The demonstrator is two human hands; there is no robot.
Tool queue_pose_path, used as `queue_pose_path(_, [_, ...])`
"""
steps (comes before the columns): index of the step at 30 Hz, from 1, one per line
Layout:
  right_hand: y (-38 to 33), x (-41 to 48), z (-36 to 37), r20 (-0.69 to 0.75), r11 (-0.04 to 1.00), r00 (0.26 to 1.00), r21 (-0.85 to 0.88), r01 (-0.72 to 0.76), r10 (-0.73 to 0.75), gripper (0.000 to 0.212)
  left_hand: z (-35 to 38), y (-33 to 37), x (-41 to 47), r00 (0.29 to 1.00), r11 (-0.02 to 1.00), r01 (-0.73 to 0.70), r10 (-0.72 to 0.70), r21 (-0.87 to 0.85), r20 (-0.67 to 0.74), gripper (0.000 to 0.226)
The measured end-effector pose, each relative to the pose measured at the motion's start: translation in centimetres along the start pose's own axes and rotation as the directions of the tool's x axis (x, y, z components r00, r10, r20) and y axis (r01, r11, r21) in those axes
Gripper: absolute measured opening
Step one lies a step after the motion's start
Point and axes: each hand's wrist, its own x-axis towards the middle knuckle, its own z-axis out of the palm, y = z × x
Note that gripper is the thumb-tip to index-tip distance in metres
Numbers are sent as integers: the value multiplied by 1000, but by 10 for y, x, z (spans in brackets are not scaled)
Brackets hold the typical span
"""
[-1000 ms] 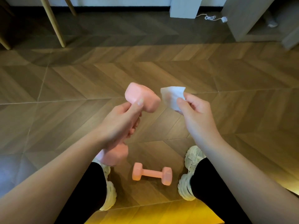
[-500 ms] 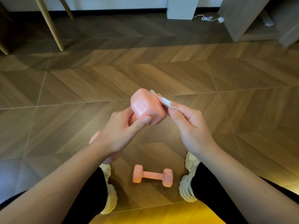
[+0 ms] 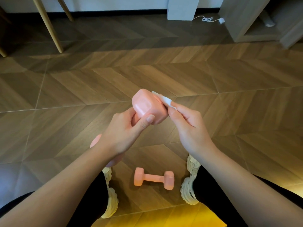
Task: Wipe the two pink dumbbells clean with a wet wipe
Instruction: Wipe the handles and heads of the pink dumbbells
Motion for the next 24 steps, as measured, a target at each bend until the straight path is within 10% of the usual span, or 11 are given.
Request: queue_pose_path(24, [0, -10, 2, -47, 978, 991, -169, 118, -128, 39, -1, -3, 7, 996, 996, 78, -76, 42, -54, 63])
